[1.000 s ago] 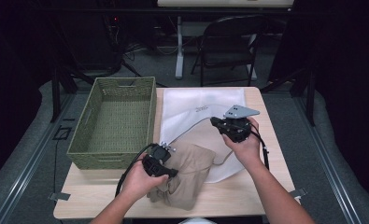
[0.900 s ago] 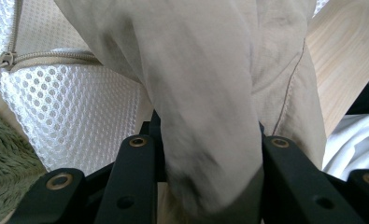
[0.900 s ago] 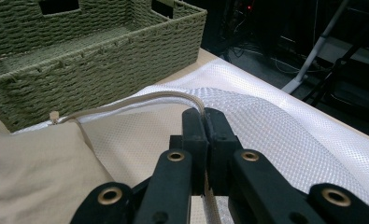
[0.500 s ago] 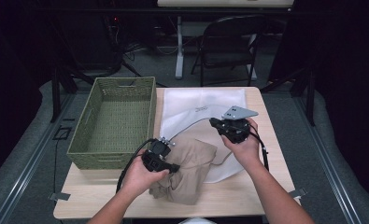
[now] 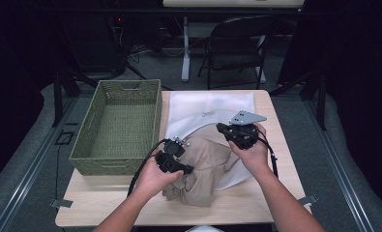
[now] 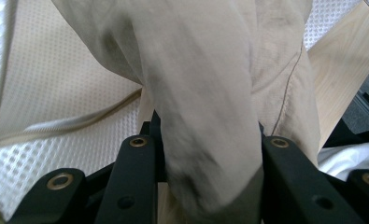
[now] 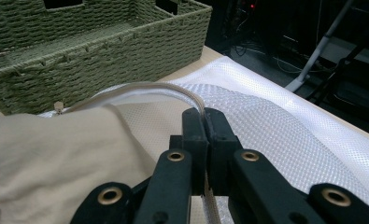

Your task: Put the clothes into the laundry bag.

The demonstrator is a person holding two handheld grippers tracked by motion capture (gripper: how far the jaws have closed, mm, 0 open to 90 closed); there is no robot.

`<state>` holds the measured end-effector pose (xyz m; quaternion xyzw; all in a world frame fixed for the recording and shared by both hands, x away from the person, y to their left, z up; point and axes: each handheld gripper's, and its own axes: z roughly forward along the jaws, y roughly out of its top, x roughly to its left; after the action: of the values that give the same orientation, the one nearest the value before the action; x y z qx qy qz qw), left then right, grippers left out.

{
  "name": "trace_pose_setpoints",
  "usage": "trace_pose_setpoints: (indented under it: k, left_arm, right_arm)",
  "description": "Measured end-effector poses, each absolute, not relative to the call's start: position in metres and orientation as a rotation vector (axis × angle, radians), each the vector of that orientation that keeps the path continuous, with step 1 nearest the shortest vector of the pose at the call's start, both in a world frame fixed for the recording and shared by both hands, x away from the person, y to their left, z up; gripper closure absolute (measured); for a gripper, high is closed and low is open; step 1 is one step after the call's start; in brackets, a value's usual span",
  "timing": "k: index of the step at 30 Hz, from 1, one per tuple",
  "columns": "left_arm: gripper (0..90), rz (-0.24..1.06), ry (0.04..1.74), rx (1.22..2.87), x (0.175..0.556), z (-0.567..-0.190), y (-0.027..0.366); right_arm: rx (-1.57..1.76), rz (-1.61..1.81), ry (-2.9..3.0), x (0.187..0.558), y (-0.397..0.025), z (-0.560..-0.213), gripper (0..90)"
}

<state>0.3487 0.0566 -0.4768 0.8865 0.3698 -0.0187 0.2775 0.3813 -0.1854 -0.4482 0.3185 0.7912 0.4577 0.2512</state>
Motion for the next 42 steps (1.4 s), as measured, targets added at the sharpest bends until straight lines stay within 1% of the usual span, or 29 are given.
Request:
trace_pose_setpoints:
  k: [8, 18, 24, 33, 42]
  left_arm:
    - [68.7, -0.052, 1.014, 2.363, 0.360, -0.478, 0.051]
    - [68.7, -0.052, 1.080, 2.315, 0.372, -0.481, 0.052]
    - [68.7, -0.046, 1.093, 2.316, 0.378, -0.482, 0.050]
    - [68.6, -0.002, 1.110, 2.302, 0.383, -0.480, 0.040]
    - [68.5, 0.011, 1.115, 2.298, 0.389, -0.481, 0.031]
  right_arm:
    - [0.858, 1.242, 2.157, 0.380, -0.184, -0.448, 88.0]
    - [0.850, 1.243, 2.163, 0.379, -0.183, -0.448, 88.0]
    - [0.849, 1.240, 2.163, 0.379, -0.181, -0.449, 88.0]
    - [0.841, 1.236, 2.165, 0.378, -0.181, -0.449, 88.0]
    - [0.844, 1.239, 2.162, 0.377, -0.182, -0.450, 88.0]
